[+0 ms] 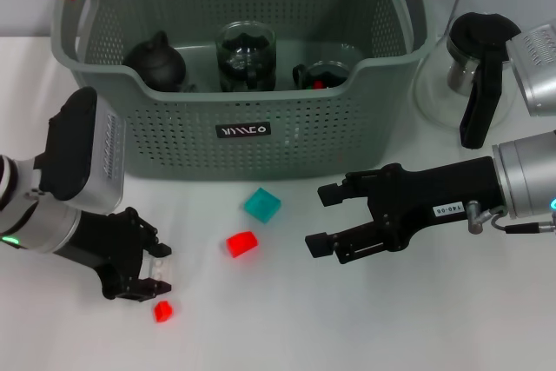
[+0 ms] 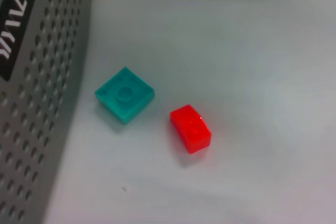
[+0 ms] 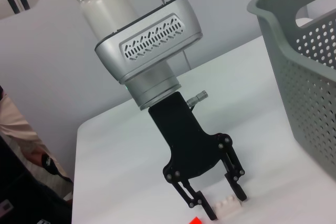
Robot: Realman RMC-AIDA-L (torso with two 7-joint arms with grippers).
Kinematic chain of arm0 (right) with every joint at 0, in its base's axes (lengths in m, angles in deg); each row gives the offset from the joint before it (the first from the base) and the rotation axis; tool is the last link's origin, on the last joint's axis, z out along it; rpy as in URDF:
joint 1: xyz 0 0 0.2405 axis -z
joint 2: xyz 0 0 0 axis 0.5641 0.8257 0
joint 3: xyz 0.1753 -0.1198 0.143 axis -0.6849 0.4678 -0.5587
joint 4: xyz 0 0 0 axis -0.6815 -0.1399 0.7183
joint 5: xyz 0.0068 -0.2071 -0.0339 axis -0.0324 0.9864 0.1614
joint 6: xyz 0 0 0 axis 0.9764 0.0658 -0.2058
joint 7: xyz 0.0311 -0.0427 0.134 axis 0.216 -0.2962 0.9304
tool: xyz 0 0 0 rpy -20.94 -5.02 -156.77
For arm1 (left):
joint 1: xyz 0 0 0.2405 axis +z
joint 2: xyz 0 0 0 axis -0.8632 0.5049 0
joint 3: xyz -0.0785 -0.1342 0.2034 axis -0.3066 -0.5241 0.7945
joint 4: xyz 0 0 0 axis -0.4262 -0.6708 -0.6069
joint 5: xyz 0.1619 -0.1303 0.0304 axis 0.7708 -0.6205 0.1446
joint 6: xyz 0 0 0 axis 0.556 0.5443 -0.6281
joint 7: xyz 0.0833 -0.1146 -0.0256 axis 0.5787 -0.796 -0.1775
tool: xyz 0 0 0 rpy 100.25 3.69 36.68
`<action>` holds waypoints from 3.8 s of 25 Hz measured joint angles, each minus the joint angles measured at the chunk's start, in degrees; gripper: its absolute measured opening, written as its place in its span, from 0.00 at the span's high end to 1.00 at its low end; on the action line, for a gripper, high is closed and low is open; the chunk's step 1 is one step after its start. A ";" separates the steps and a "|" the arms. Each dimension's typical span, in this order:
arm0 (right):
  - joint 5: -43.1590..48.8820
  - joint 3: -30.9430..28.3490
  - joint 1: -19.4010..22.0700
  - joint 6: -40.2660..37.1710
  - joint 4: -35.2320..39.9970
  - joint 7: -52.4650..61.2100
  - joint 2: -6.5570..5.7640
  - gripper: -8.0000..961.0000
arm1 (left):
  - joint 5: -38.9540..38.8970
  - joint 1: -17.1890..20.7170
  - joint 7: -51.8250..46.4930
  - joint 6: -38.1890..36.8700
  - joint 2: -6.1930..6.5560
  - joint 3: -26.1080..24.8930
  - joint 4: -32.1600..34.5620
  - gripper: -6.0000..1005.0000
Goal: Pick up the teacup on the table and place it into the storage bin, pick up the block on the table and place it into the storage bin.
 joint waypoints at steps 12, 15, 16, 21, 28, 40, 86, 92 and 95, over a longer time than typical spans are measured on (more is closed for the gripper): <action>0.59 0.00 -0.28 0.18 -0.04 0.00 0.07 0.04 | 0.62 -0.57 -0.19 0.99 -0.08 0.41 -1.33 0.54; 0.59 0.00 -0.33 0.31 -0.07 0.00 0.07 0.04 | 0.72 -0.70 -0.34 0.88 -0.09 0.45 -1.37 0.55; 0.59 0.00 -0.35 0.36 -0.08 0.00 0.07 0.04 | 0.81 -0.83 -0.57 0.75 -0.06 0.47 -1.39 0.56; 0.59 0.00 -0.38 0.42 -0.08 0.00 0.00 0.04 | 0.72 -1.59 -2.80 -1.62 0.08 0.02 -0.54 0.58; 2.61 -2.23 0.95 0.31 -0.98 0.01 -1.50 0.04 | -13.25 -5.84 -4.19 -19.38 0.30 -12.40 1.92 0.57; 3.49 -3.41 4.06 -0.96 -3.68 -0.54 -3.25 0.04 | -33.38 -16.79 -23.78 -2.21 1.90 -15.98 3.49 0.53; 3.66 -3.95 2.72 0.01 -5.09 -3.07 -3.14 0.04 | 3.85 0.64 -43.84 -11.46 -0.62 21.82 15.21 0.05; 3.66 -3.96 2.67 0.16 -5.10 -3.08 -3.10 0.04 | 4.41 0.82 -44.47 -8.53 -0.62 23.42 13.57 0.06; 3.66 -3.96 2.62 0.18 -5.10 -3.08 -3.08 0.04 | 4.54 0.90 -44.43 -7.70 -0.62 23.55 13.27 0.08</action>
